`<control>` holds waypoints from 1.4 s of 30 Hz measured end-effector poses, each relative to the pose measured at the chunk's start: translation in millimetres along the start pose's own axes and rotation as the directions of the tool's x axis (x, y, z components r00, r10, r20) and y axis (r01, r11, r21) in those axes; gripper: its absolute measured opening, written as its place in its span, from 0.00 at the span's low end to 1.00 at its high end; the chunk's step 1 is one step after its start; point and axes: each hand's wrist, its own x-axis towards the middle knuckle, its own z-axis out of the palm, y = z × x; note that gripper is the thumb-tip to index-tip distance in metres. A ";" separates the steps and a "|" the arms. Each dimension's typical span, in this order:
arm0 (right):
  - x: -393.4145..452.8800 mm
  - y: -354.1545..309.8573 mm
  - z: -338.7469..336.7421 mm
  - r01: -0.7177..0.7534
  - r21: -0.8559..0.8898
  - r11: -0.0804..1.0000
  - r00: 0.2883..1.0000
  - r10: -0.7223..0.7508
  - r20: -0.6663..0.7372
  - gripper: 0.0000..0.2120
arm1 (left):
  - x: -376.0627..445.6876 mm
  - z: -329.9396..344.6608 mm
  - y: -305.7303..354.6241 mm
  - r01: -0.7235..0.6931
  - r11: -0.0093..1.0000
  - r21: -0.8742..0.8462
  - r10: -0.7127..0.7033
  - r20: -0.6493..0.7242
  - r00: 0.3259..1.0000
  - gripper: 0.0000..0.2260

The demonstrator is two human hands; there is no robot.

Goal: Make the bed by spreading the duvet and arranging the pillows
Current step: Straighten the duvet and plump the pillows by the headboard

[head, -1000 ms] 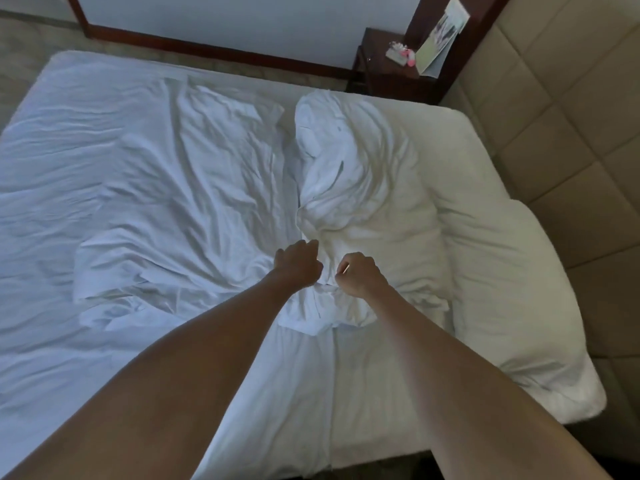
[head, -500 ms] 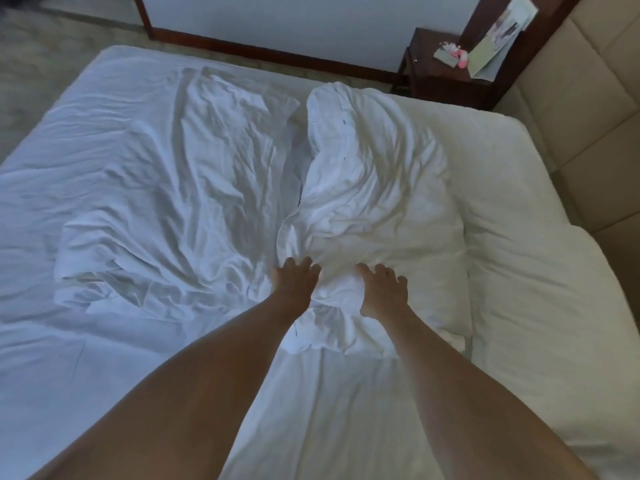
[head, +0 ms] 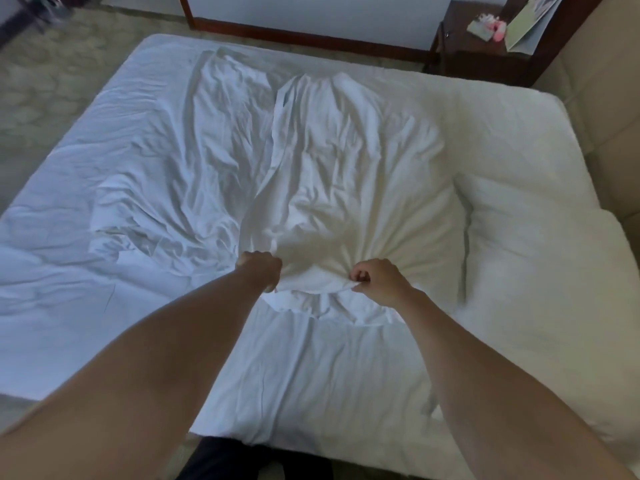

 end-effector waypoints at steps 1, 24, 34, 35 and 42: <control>-0.3 -0.6 -2.3 -0.014 -0.024 1.000 0.999 0.015 0.048 0.04 | 0.3 -6.9 3.8 -0.005 1.000 0.010 0.005 -0.004 1.000 0.22; 27.7 102.9 -22.0 -0.619 0.253 0.744 0.710 0.667 -0.225 0.46 | 123.4 -6.6 81.1 -0.095 0.896 -0.434 0.105 -0.002 0.994 0.45; 41.5 200.8 14.6 -0.721 0.520 0.459 0.589 0.801 0.109 0.75 | 156.3 29.5 130.2 0.035 0.980 -0.197 -0.018 0.086 0.996 0.58; 44.0 206.4 17.9 -0.699 0.549 0.457 0.593 0.800 0.089 0.74 | 156.9 30.1 132.7 0.046 0.984 -0.172 -0.032 0.084 0.996 0.58; 34.1 238.0 25.7 -0.488 0.844 0.222 0.543 0.834 0.094 0.63 | 158.3 35.1 138.2 0.031 0.997 -0.077 -0.028 0.037 0.999 0.56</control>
